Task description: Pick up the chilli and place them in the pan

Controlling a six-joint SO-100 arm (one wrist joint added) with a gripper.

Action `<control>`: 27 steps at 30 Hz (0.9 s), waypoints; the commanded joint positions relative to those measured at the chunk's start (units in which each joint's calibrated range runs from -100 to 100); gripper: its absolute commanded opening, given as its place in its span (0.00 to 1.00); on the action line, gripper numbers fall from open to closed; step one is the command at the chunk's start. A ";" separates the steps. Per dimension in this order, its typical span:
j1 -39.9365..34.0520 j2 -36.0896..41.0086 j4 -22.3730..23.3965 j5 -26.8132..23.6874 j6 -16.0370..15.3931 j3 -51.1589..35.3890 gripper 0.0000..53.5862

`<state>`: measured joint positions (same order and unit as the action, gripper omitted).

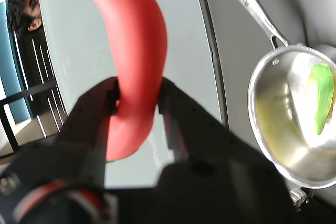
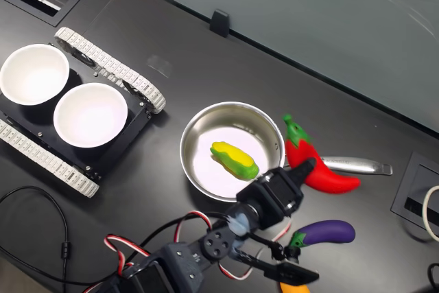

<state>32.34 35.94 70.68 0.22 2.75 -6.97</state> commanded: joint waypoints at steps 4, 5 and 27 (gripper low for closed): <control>-8.83 4.59 -1.04 0.15 -1.24 -0.89 0.00; -9.87 4.59 -0.70 0.20 -1.24 -0.89 0.00; -20.88 8.13 -2.74 0.39 -1.83 19.74 0.00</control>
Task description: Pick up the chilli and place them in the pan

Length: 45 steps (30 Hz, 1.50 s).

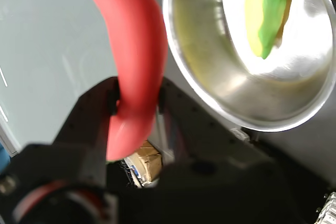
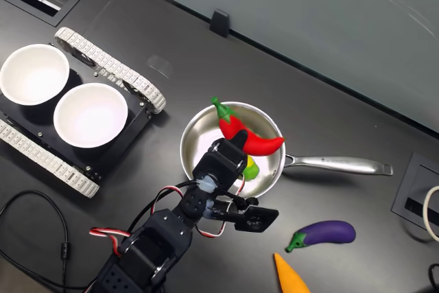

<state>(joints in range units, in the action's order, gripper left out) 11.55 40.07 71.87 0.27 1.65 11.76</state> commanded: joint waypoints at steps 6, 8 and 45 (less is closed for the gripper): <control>0.60 4.43 -8.62 0.88 -0.73 9.73 0.00; 0.60 4.60 -8.97 1.17 -0.73 11.18 0.00; -0.66 13.45 3.06 4.30 -0.39 5.91 0.62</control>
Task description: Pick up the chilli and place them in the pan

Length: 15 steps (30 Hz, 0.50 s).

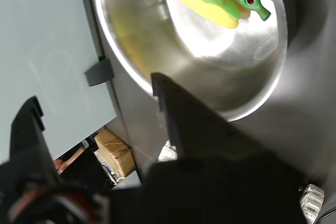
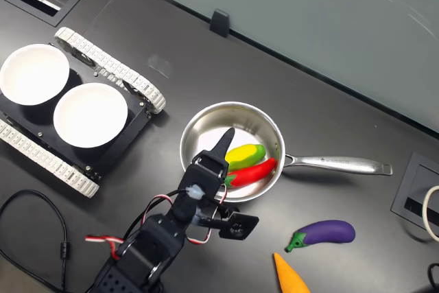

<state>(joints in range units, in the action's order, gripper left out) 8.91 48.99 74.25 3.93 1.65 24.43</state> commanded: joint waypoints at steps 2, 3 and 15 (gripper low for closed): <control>2.56 6.05 1.11 0.63 -0.39 -7.58 0.59; 2.67 6.81 1.45 0.63 -0.39 -8.03 0.57; -1.57 19.04 7.25 0.34 -0.39 -8.21 0.13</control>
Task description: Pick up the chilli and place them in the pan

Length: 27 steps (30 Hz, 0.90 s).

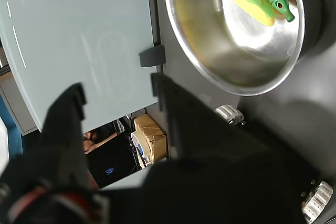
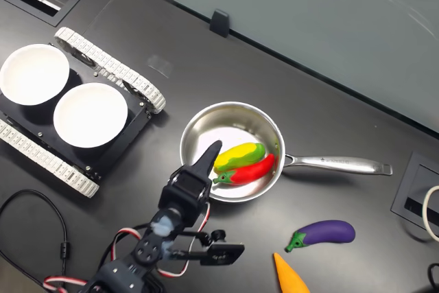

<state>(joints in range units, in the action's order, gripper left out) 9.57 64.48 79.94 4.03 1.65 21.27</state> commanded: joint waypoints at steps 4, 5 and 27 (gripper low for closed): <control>-4.64 4.56 5.65 1.03 -0.48 -5.50 0.00; -4.75 4.99 6.33 0.78 -0.48 -5.41 0.00; -10.49 28.94 11.36 0.05 -0.39 28.57 0.00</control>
<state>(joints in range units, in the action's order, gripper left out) 0.22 90.07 91.59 4.13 1.65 46.43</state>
